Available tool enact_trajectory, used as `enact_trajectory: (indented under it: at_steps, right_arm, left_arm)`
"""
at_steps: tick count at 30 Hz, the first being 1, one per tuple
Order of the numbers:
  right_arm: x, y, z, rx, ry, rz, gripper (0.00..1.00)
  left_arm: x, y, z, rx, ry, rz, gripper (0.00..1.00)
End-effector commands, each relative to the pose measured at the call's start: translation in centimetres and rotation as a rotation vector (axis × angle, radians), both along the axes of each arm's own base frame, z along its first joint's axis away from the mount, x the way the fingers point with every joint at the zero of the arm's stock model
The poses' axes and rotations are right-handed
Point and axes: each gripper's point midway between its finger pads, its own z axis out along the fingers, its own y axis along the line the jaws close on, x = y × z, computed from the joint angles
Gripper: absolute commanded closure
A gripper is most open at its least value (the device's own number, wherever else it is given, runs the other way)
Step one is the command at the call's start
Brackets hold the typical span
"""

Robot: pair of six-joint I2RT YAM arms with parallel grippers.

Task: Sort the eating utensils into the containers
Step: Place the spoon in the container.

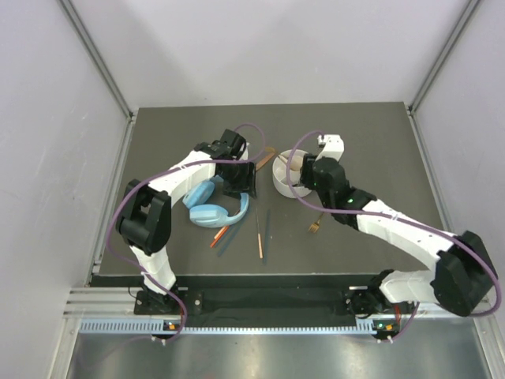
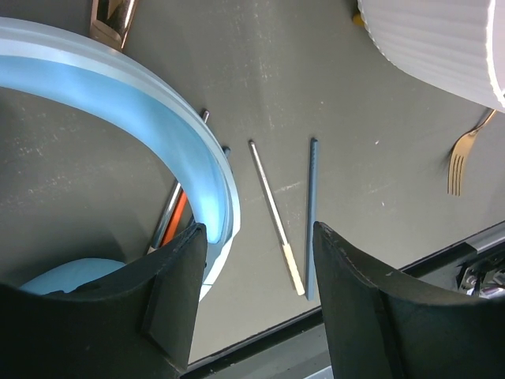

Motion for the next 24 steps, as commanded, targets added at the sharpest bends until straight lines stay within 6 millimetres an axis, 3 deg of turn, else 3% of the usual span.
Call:
enact_trajectory:
  at_steps: [1, 2, 4, 10, 14, 18, 21, 24]
  right_arm:
    - [-0.4, -2.3, 8.3, 0.052, -0.092, -0.060, 0.47]
    - [-0.6, -2.7, 9.7, 0.091, -0.077, -0.086, 0.47]
    - [-2.1, -4.5, 7.9, 0.026, 0.052, -0.111, 0.47]
    - [-6.5, -7.5, 7.2, -0.002, 0.170, -0.141, 0.47]
    - [-8.2, -8.4, 6.4, -0.082, 0.260, -0.103, 0.47]
    - [-8.7, -8.8, 4.9, -0.119, 0.344, -0.113, 0.46]
    - [-8.9, -7.8, 2.9, -0.108, 0.356, -0.035, 0.47]
    - [-10.0, -8.2, -1.3, -0.213, 0.470, 0.005, 0.49]
  left_arm:
    - [1.4, -1.0, 2.7, -0.056, -0.078, 0.002, 0.39]
    - [1.7, -1.0, 2.9, -0.053, -0.086, 0.008, 0.39]
    - [2.1, -1.1, 3.5, -0.054, -0.099, 0.016, 0.39]
    - [2.9, -1.0, 5.0, -0.048, -0.135, 0.033, 0.39]
    - [3.3, -0.8, 5.5, -0.037, -0.155, 0.043, 0.39]
    - [3.2, -0.8, 5.7, -0.040, -0.161, 0.049, 0.39]
    - [3.2, -0.4, 5.7, -0.030, -0.168, 0.057, 0.39]
    - [2.9, -0.1, 5.5, -0.018, -0.164, 0.054, 0.39]
